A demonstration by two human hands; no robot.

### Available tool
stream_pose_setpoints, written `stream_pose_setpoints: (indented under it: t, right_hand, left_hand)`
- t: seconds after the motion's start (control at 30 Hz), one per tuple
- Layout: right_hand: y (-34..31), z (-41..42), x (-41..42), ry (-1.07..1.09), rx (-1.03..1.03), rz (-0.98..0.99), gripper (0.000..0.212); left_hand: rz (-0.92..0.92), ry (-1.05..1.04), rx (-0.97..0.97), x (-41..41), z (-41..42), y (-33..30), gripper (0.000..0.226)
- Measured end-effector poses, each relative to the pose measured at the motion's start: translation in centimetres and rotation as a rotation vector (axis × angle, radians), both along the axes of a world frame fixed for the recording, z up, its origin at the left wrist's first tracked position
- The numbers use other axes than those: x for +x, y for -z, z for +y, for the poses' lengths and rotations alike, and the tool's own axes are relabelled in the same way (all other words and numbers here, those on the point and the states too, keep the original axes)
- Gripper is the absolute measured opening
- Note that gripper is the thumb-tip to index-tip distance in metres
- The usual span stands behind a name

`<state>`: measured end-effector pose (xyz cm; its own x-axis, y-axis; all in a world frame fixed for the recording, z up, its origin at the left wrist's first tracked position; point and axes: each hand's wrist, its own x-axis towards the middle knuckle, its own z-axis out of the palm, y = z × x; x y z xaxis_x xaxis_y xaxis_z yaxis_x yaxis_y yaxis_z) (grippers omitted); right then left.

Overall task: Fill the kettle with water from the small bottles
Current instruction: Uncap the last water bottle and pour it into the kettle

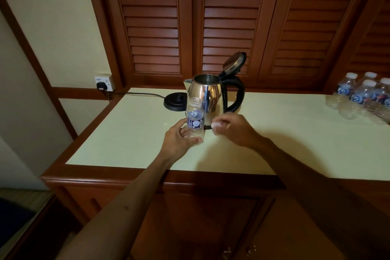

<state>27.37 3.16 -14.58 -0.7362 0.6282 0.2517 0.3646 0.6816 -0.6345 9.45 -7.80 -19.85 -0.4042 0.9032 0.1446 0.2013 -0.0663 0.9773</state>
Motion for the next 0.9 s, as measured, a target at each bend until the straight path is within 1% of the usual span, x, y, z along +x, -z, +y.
stream_pose_setpoints:
  t: [0.1, 0.17, 0.33, 0.43, 0.5, 0.57, 0.67, 0.7, 0.73, 0.77, 0.83, 0.9]
  right_hand:
    - [-4.7, -0.7, -1.3, -0.016, -0.121, 0.184, 0.03]
    - [-7.0, -0.9, -2.4, -0.041, -0.078, 0.189, 0.033]
    - [-8.9, -1.0, -5.0, -0.081, 0.166, -0.066, 0.037]
    - [-9.7, -0.7, -5.8, -0.117, 0.166, -0.164, 0.036]
    - [-10.6, -0.7, -6.0, -0.145, 0.202, -0.231, 0.033]
    - [-11.4, -0.8, -6.3, -0.19, 0.285, -0.334, 0.028]
    - [-12.2, -1.4, -6.8, -0.22, 0.394, -0.485, 0.016]
    - [-12.2, -1.6, -6.9, -0.207, 0.429, -0.523, 0.022]
    - [-12.1, -1.8, -7.0, -0.176, 0.475, -0.553, 0.035]
    - [-12.0, -2.0, -7.1, -0.129, 0.523, -0.563, 0.045]
    - [-11.5, -2.1, -7.1, -0.043, 0.558, -0.524, 0.052]
    - [-11.4, -2.1, -7.0, -0.041, 0.42, -0.438, 0.043]
  left_hand:
    - [-0.024, -0.017, -0.004, -0.2, 0.2, 0.1, 0.066]
    - [-0.05, -0.024, -0.01, -0.4, 0.5, 0.2, 0.065]
    - [-0.042, -0.032, -0.026, -0.9, 0.9, 0.5, 0.067]
    - [-0.008, -0.03, -0.035, -1.2, 0.9, 0.4, 0.065]
    - [0.035, -0.023, -0.037, -1.4, 0.9, 0.2, 0.059]
    - [0.069, -0.023, -0.044, -1.4, 0.9, 0.3, 0.055]
    - [0.072, -0.028, -0.054, -1.4, 0.9, 0.3, 0.056]
    - [0.065, -0.028, -0.055, -1.4, 0.9, 0.2, 0.056]
    - [0.064, -0.021, -0.054, -1.3, 0.8, 0.2, 0.054]
    - [0.067, -0.014, -0.054, -1.3, 0.8, 0.1, 0.053]
    - [0.074, -0.005, -0.052, -1.2, 0.7, 0.1, 0.054]
    - [0.072, -0.015, -0.059, -1.2, 0.7, 0.0, 0.057]
